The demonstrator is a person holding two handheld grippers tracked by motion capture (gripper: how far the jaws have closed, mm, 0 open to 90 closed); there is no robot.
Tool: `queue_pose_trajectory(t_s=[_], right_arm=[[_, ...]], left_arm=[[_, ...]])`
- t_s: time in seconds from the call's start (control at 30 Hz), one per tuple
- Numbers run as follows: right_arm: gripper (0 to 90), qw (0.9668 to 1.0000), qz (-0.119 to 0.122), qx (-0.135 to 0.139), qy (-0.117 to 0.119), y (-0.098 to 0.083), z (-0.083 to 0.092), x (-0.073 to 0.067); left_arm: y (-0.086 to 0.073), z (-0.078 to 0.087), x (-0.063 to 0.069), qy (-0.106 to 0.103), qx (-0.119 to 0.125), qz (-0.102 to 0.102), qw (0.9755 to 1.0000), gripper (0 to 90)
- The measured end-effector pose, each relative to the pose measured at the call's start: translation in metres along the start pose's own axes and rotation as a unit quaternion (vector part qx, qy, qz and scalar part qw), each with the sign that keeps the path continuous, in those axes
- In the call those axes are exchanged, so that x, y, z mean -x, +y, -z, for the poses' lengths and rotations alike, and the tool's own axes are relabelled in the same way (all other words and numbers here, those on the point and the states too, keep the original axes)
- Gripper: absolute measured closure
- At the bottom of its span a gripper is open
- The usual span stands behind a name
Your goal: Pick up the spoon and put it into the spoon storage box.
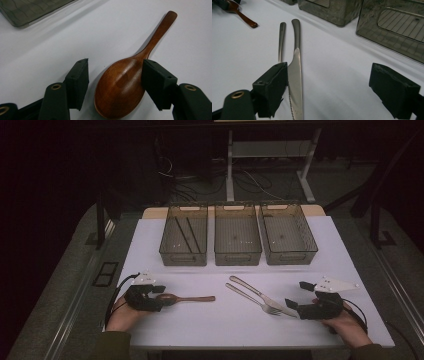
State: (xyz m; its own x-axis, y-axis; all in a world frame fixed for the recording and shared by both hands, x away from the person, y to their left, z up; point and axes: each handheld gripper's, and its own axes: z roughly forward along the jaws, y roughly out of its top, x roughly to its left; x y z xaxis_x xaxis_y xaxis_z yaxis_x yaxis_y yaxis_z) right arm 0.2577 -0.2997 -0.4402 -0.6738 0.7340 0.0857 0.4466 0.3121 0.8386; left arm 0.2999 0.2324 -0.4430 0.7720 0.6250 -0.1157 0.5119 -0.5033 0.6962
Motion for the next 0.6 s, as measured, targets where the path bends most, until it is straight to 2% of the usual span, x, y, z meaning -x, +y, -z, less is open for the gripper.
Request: queue_pose_trajectory(t_s=[0.27,0.6], right_arm=[[15.0,1.0000,-0.001,0.000,-0.001,0.0000,0.0002,0.0002],[15.0,1.0000,0.000,0.001,-0.001,0.0000,0.0005,0.0003]], left_arm=[[-0.0002,-0.0004,0.0028,-0.011,-0.014,-0.020,0.9996,42.5],[0.0000,0.0014,0.0078,-0.023,-0.024,-0.050,0.9982,52.7]])
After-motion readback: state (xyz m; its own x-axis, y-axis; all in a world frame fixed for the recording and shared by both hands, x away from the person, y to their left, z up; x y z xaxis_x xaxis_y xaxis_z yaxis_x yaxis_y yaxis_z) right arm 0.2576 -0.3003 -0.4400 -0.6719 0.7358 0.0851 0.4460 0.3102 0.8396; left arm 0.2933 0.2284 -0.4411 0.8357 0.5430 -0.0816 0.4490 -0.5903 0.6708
